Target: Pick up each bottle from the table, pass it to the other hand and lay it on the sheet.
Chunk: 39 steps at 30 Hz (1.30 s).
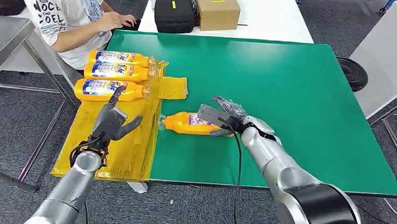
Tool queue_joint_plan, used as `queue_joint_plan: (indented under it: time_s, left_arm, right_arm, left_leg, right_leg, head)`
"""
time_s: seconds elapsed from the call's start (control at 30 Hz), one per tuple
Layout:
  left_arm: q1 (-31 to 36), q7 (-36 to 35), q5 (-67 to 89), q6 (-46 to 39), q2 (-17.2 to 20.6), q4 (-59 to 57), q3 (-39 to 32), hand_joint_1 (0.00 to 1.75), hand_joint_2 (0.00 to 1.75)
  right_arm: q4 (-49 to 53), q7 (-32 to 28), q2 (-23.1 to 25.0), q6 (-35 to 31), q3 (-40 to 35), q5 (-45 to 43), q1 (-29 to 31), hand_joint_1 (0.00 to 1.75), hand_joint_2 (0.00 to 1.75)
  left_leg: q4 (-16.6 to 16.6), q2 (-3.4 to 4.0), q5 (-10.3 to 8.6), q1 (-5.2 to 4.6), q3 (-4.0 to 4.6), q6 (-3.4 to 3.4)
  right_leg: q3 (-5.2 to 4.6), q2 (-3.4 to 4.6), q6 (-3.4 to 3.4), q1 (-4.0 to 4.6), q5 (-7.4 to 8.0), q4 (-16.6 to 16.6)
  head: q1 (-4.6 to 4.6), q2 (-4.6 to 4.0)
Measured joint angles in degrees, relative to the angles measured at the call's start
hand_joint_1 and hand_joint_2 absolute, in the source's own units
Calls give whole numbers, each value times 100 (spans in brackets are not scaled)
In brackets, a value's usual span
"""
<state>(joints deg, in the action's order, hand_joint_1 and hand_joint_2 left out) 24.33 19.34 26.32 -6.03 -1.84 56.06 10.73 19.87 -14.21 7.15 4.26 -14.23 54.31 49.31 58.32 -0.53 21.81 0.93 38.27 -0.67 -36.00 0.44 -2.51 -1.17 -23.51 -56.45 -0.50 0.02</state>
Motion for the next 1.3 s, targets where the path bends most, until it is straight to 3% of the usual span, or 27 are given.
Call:
queue_joint_plan:
  time_s: [0.3, 0.8, 0.83, 0.87, 0.93, 1.0, 1.27, 1.3]
  left_arm:
    - [5, -22, -87, -4, 44, 0, 4, 0, 175]
    - [104, -33, -184, 2, 44, -37, 26, 0, 175]
    - [121, -20, -195, 2, 44, -53, 35, 0, 175]
    - [134, -7, -220, 0, 44, -68, 48, 0, 175]
    - [159, 18, -240, 0, 44, -96, 63, 0, 175]
    - [183, 22, -284, 0, 44, -127, 68, 0, 175]
    - [358, 52, -361, 46, 44, -354, 120, 0, 175]
    - [375, 52, -361, 46, 42, -376, 127, 0, 175]
  right_arm:
    - [-173, 333, -192, -29, -99, 199, -164, 0, 175]
    - [-221, 340, -306, 85, -286, 457, -153, 0, 175]
    - [-223, 340, -306, 94, -311, 466, -149, 9, 175]
    - [-223, 335, -306, 109, -330, 470, -146, 31, 175]
    - [-223, 311, -306, 138, -343, 473, -134, 147, 175]
    - [-223, 289, -306, 149, -346, 470, -128, 162, 175]
    - [-223, 178, -343, 164, -385, 514, -121, 162, 175]
    - [-223, 178, -350, 164, -385, 514, -122, 169, 175]
  left_leg:
    - [0, 0, 0, 0, 0, 0]
    - [0, 1, 0, 0, -1, 0]
    - [0, 1, 0, 0, -1, 0]
    - [0, 1, 0, 0, -1, 0]
    - [0, 1, 0, 0, -1, 0]
    - [0, 1, 0, 0, -1, 0]
    - [0, 1, 0, 0, -3, 0]
    - [0, 1, 0, 0, -3, 0]
  right_leg:
    - [0, 0, 0, 0, 0, 0]
    - [0, 1, 0, 0, 0, 0]
    - [0, 1, 0, 0, 0, 0]
    - [1, 1, 0, 0, 0, 0]
    - [1, 1, 0, 0, 0, 0]
    - [1, 1, 0, 0, 1, 0]
    - [1, 3, 0, 0, 1, 0]
    - [1, 2, 0, 0, 0, 0]
  head:
    - [0, 0]
    - [0, 0]
    - [0, 0]
    - [0, 0]
    - [2, 0]
    - [0, 0]
    - [0, 0]
    - [0, 0]
